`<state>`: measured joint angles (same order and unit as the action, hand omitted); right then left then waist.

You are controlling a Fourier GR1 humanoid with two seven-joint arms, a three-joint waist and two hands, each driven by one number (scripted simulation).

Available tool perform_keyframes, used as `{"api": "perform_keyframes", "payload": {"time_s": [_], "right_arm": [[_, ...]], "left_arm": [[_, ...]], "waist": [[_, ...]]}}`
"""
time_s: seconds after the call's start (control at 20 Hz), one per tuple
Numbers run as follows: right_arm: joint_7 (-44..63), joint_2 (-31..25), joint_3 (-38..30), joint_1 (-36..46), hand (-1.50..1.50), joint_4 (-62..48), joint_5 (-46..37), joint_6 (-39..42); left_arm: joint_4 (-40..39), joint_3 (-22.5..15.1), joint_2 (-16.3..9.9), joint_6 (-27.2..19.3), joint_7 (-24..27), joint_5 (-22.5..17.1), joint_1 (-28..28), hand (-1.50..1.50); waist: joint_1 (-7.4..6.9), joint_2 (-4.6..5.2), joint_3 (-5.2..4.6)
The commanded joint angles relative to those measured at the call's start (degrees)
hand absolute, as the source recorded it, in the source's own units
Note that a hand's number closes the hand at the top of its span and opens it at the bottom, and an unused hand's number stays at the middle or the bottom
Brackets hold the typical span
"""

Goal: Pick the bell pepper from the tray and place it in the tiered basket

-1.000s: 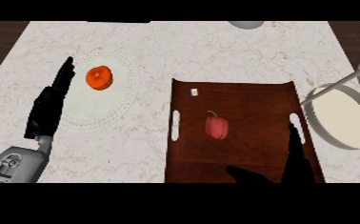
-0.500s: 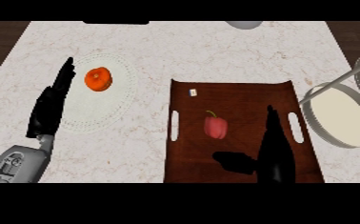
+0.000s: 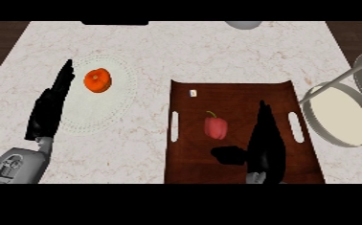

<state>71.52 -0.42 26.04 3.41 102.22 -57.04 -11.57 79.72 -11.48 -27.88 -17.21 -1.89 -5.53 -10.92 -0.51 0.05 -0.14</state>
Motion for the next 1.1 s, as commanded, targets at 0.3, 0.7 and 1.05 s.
{"api": "perform_keyframes", "payload": {"time_s": [0.3, 0.7, 1.05], "right_arm": [[13.70, 0.40, 2.03, 2.47, -1.50, -2.22, -2.09, 2.45], [13.69, 0.40, 1.18, 4.57, -1.50, -8.57, 2.33, -2.21], [13.69, 0.40, -2.33, 7.71, -1.50, -10.74, 2.78, -0.68]], "left_arm": [[-0.03, 0.67, 1.17, -0.65, 0.42, 1.29, 0.66, 0.00], [0.51, 0.52, 1.29, -0.37, 0.85, 2.57, 1.44, 0.00], [1.07, 2.24, 0.64, 1.94, -0.03, 1.12, 1.28, 0.00]], "waist": [[0.28, -0.16, -0.01], [-0.12, 0.00, 0.05], [0.02, -0.05, 0.07]]}}
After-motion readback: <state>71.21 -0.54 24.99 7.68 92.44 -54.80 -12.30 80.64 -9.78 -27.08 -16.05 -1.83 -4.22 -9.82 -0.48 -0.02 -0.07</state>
